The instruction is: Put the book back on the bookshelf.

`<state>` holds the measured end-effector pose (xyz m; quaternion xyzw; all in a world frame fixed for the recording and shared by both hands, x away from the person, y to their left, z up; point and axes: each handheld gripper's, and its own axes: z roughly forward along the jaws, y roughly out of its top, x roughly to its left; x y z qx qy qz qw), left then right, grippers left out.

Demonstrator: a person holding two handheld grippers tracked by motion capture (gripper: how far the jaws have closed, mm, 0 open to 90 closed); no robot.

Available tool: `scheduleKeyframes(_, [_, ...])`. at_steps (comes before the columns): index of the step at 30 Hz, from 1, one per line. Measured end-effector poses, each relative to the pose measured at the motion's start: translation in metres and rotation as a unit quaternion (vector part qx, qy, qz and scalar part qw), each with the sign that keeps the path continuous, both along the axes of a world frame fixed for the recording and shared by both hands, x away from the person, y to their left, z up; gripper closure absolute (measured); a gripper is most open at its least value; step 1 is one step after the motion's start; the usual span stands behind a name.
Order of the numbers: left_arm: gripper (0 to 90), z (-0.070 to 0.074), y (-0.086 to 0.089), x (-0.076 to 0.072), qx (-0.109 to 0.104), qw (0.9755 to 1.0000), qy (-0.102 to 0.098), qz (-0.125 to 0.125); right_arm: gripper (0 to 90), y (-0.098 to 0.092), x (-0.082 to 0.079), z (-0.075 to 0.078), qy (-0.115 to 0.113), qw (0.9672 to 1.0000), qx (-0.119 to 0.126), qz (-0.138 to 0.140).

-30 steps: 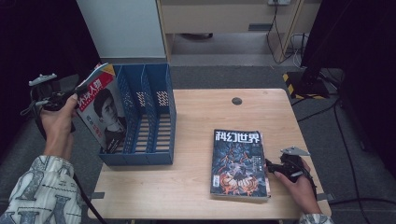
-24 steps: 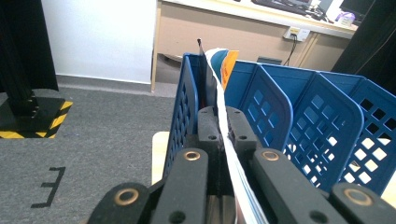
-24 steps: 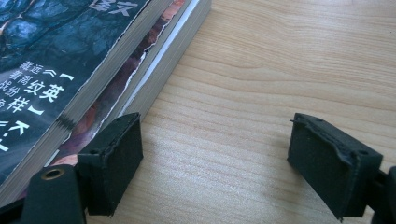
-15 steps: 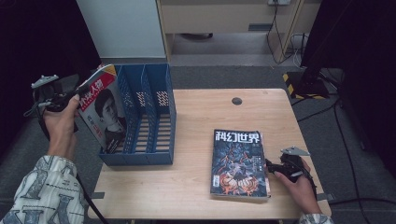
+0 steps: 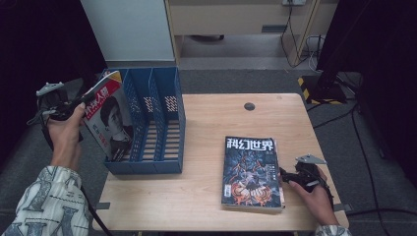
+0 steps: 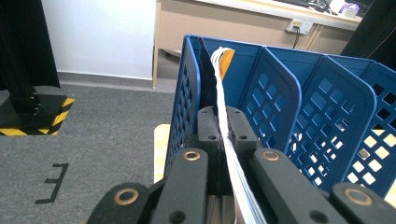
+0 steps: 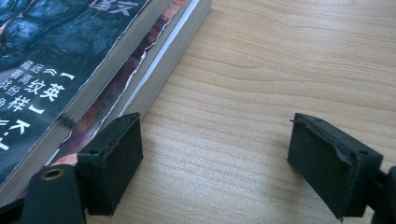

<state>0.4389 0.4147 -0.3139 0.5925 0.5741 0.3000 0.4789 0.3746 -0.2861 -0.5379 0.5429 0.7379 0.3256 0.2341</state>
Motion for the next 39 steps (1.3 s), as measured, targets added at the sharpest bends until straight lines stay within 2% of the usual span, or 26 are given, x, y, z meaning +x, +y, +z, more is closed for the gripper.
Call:
scheduleKeyframes(11, [86.0, -0.006, 0.005, -0.002, -0.005, 0.9999, 0.009, 0.002, 18.0, 0.000, 0.000, 0.000, 0.000, 1.0000, 0.000, 0.000])
scheduleKeyframes(28, [85.1, -0.011, 0.003, -0.004, 0.012, 0.9997, 0.023, -0.001, 17.9, 0.000, 0.000, 0.000, 0.000, 1.0000, 0.000, 0.000])
scheduleKeyframes(31, [84.9, -0.011, 0.001, -0.004, 0.020, 0.9995, 0.024, -0.001, 18.0, 0.000, 0.000, 0.000, 0.000, 1.0000, 0.000, 0.000])
scheduleKeyframes(39, [81.8, -0.011, 0.000, -0.006, 0.016, 0.9996, 0.024, -0.004, 17.9, 0.000, 0.000, 0.000, 0.000, 1.0000, 0.000, 0.000])
